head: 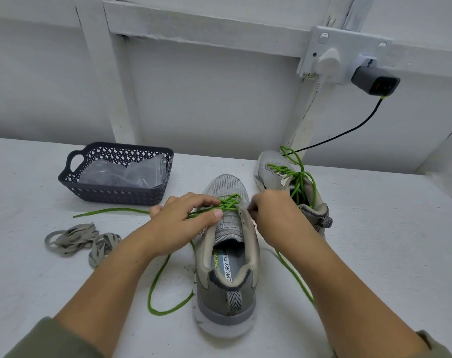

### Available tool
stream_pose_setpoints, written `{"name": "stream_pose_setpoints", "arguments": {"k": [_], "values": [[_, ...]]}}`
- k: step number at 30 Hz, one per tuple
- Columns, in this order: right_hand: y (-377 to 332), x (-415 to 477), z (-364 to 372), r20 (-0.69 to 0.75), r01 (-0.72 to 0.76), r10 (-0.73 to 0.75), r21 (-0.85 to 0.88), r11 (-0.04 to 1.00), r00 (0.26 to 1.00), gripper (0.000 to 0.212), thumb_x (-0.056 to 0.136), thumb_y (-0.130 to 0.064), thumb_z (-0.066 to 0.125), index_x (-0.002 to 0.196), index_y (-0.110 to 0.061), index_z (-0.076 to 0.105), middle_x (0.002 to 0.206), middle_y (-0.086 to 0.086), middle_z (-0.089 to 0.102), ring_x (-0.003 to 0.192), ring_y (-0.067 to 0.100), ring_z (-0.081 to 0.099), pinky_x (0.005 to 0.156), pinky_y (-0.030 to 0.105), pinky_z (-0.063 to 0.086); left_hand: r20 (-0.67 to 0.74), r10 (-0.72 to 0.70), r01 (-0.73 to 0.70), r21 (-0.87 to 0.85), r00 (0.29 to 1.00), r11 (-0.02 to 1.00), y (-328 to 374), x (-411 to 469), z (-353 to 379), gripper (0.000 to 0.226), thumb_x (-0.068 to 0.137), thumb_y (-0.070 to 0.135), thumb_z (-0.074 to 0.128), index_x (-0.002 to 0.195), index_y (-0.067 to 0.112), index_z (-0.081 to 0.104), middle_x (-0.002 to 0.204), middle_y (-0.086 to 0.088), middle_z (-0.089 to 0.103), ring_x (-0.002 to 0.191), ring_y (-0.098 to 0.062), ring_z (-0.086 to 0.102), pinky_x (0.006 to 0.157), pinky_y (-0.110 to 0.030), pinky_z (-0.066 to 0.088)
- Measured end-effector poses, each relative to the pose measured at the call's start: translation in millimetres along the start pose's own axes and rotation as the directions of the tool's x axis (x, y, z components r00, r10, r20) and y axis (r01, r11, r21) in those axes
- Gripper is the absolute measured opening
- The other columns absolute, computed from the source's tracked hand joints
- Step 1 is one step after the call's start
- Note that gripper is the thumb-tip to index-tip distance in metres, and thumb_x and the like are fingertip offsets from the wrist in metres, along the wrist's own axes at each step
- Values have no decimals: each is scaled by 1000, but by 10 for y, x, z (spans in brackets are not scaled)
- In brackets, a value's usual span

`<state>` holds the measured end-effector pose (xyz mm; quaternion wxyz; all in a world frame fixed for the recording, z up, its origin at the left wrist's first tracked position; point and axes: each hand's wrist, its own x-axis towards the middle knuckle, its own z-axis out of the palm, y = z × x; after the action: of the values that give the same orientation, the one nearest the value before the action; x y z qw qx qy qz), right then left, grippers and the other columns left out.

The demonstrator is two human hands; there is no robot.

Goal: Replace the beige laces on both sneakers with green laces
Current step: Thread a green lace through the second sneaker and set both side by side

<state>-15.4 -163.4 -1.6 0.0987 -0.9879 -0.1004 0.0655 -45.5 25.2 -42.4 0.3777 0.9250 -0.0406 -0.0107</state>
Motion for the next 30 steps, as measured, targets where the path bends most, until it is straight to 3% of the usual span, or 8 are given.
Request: {"name": "stream_pose_setpoints", "arguments": {"k": [3,6,9,14,17,19,25,30], "values": [[95,-101,34,119,-135,142,-68,988,983,32,90,-1,46,63,-13,34,66,3,36,54,16,35,51,27,33,-5,2,-2,1,1000,1000,0,0,5,62,60,84,27,109,58,56,110,37,52,116,0,37,94,-35,18],[58,-83,19,18,-47,46,16,999,999,12,91,-8,51,80,-11,53,84,8,51,73,24,52,63,33,46,-7,7,-7,7,1000,1000,-3,5,1,58,60,84,27,106,60,55,110,38,52,117,0,37,96,-36,19],[-26,-7,5,-105,87,-75,113,990,992,23,91,-12,53,108,-18,67,101,10,62,96,29,59,78,39,52,-7,11,-10,11,1000,1000,5,2,-6,56,60,84,27,104,61,55,109,38,52,118,0,37,97,-36,20],[69,-93,38,97,-150,154,-48,987,983,30,86,5,47,63,-11,35,67,5,37,55,18,38,46,24,32,-13,19,-18,22,1000,1000,-6,3,12,64,60,84,26,111,58,56,112,38,51,118,1,35,93,-34,17],[10,-68,29,-54,23,-21,42,999,998,11,90,-6,52,94,-11,61,95,11,56,84,29,57,70,35,50,-18,29,-28,38,999,999,-29,6,15,64,62,84,25,113,58,54,111,39,50,117,0,35,93,-33,17],[-37,-30,29,-107,98,-92,49,994,990,23,91,-8,51,110,-13,65,103,10,59,93,30,58,76,38,51,-26,37,-36,55,999,998,-41,5,23,62,64,84,25,113,58,54,110,40,50,116,1,35,92,-32,15],[84,-107,55,104,-112,122,-97,989,987,31,88,3,45,63,-11,34,68,5,35,55,17,34,47,24,29,-106,118,-89,248,987,965,20,-28,55,65,71,80,19,118,52,54,105,30,57,112,-1,35,88,-31,11],[-18,6,37,-68,88,-87,8,996,994,24,90,-7,51,108,-15,65,100,10,59,91,29,59,75,37,51,-142,182,-118,375,973,920,45,-52,43,65,76,78,15,120,48,54,105,26,60,111,-5,38,88,-31,11]]}}
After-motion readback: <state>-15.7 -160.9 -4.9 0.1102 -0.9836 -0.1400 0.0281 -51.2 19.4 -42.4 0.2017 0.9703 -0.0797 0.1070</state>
